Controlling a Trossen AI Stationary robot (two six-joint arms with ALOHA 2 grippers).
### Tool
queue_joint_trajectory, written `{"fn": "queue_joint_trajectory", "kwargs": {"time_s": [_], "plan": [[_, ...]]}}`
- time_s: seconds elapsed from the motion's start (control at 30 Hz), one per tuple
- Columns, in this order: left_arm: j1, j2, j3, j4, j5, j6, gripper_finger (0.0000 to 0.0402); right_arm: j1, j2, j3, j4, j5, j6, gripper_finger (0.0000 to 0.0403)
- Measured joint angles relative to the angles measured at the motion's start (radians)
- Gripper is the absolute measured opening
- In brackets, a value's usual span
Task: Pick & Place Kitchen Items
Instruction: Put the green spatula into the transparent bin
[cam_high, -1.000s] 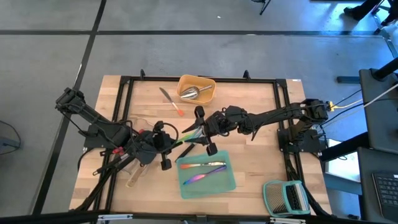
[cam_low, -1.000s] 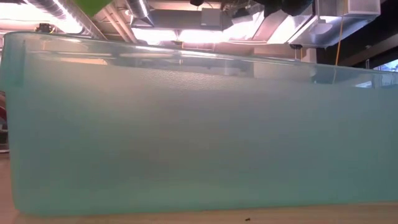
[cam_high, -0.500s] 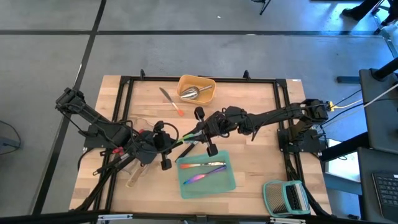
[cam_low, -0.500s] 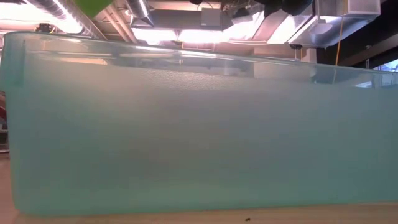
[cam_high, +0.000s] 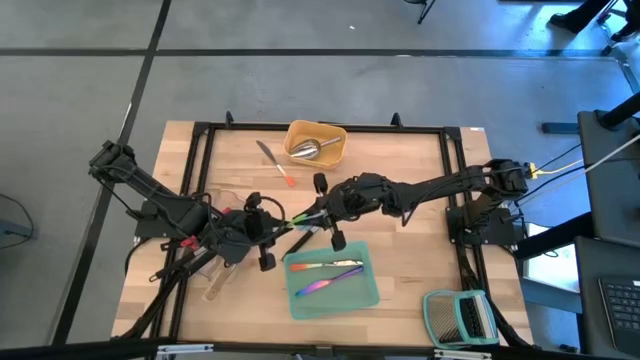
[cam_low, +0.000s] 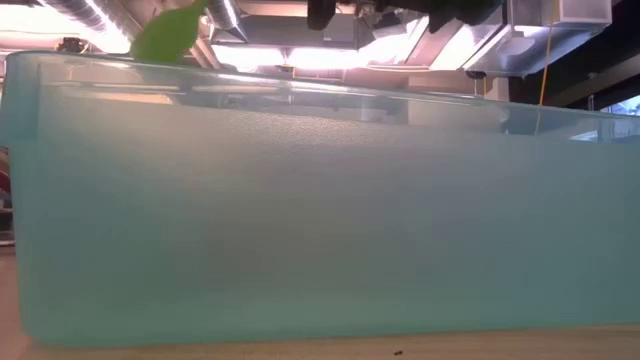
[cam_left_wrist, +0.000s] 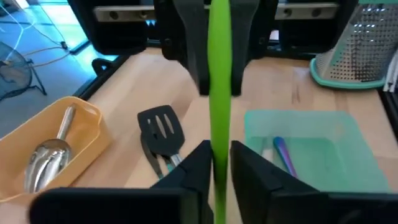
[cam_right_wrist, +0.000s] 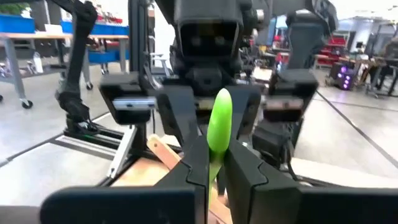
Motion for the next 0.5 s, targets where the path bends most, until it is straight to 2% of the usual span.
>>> {"fn": "queue_joint_trajectory", "kwargs": {"time_s": [0.13, 0.27, 0.4, 0.5], "plan": [[0.022, 0.0, 0.001, -0.008, 0.008, 0.009, 0.0094, 0.006, 0.0, 0.0, -0.015, 0.052, 0.0, 0.0023], [0.046, 0.0, 0.001, -0.012, 0.044, 0.01, 0.0116, 0.006, 0.0, 0.0, -0.035, 0.055, -0.001, 0.0023], [0.074, 0.0, 0.002, -0.022, 0.087, 0.009, 0.0117, 0.006, 0.0, 0.0, -0.053, 0.056, -0.004, 0.0023], [0.095, 0.0, 0.002, -0.042, 0.121, -0.011, 0.0098, 0.006, 0.0, 0.0, -0.071, 0.06, -0.008, 0.0023]]}}
